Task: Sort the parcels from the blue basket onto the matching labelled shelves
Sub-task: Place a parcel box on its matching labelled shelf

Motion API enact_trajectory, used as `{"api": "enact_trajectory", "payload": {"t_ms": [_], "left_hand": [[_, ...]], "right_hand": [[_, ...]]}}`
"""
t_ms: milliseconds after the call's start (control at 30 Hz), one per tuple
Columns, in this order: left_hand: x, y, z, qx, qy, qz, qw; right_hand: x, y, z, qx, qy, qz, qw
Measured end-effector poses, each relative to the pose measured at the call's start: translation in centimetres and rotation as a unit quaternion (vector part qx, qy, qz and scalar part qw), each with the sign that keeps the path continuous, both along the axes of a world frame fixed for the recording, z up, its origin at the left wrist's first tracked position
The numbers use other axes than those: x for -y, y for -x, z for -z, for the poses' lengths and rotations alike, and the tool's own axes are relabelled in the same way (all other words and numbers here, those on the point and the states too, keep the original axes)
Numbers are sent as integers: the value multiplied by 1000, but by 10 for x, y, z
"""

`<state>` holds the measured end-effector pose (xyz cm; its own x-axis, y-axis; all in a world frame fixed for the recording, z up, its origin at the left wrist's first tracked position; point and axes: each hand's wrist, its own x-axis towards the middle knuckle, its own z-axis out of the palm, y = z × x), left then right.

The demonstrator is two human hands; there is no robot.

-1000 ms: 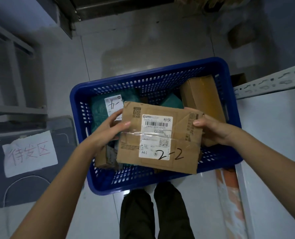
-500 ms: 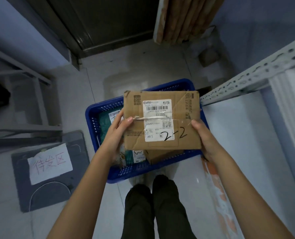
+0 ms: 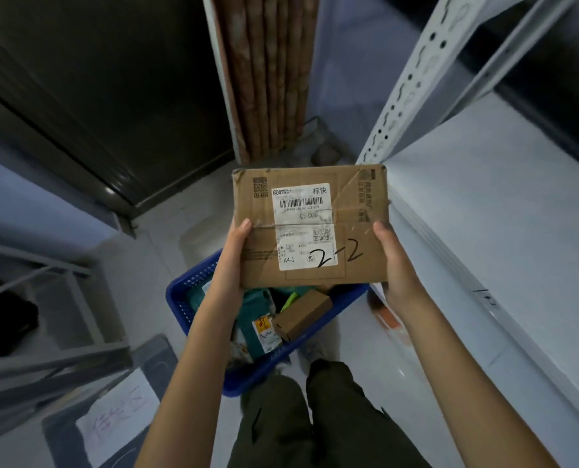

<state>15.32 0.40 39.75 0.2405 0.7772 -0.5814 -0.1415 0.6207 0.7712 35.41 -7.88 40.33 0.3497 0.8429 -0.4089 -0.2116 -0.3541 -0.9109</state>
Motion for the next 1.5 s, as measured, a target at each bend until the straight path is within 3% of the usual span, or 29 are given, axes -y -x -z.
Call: {"api": "enact_trajectory", "payload": {"t_ms": [200,333,633,1033,1500], "left_hand": [[-15,0,-61,45,-109,90,989],[-18,-4,-106,77,-214,178,958],[18,-65,-204,189,-266,253,911],[61,-105,-339,308,-389,272,825],[95,-128,-509,378,-492,236,748]], "right_hand": [[23,21,-64,30,-86,95,991],[42,29,-103,71,-128,176,973],[111,10,-195,154,-242,303,909],[170,-8,-329,257,-359,324,837],[203,-24,-490,367,-478,307,737]]}}
